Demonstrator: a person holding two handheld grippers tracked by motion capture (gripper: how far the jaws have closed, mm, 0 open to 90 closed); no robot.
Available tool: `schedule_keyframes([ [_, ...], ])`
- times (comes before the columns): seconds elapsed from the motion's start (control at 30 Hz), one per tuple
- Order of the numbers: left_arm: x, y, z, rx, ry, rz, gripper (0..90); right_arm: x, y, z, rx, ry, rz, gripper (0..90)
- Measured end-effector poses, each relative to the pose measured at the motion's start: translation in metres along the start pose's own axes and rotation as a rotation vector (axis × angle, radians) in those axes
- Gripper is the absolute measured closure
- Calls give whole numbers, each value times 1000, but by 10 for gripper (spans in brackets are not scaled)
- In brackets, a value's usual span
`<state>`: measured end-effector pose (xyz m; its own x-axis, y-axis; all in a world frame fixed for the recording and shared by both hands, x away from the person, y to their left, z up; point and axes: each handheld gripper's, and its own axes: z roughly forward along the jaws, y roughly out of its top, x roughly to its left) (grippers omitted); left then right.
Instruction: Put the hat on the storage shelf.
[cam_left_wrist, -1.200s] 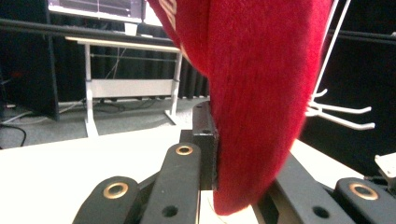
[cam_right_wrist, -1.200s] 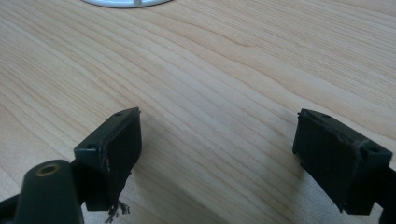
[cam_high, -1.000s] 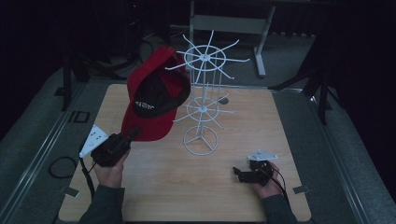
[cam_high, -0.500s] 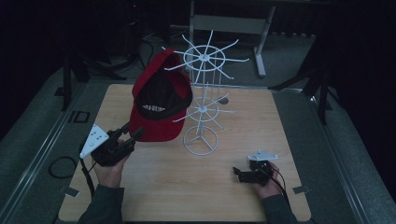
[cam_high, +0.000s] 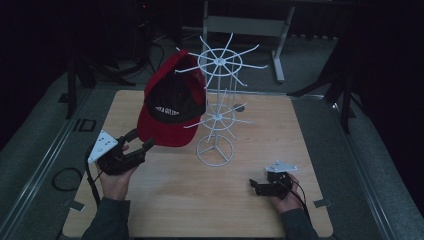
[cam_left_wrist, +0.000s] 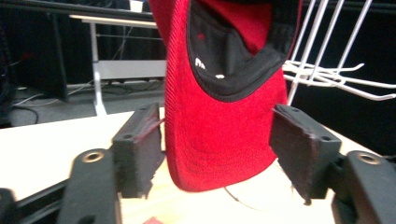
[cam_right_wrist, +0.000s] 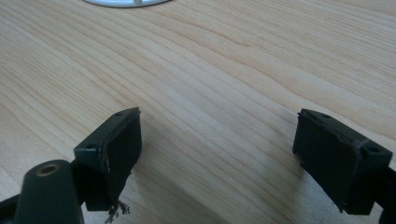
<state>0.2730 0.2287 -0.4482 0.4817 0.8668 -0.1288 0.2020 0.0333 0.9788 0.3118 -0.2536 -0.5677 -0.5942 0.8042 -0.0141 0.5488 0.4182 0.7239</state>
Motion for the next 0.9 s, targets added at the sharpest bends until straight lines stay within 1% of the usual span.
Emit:
schedule_keyframes([
  [0.13,2,-1,-1,10,11,-3,279,0,0,0,0,-1,0,153],
  [0.33,11,-8,0,27,36,-44,241,0,0,0,0,0,1,153],
  [0.37,12,-9,0,30,40,-45,234,0,0,0,0,0,1,153],
  [0.47,14,-11,1,32,37,-58,229,0,0,0,0,0,1,153],
  [0.67,14,-14,3,49,28,-62,228,0,0,0,0,-1,-1,153],
  [0.9,16,-17,6,64,30,-68,229,0,0,0,0,0,1,153],
])
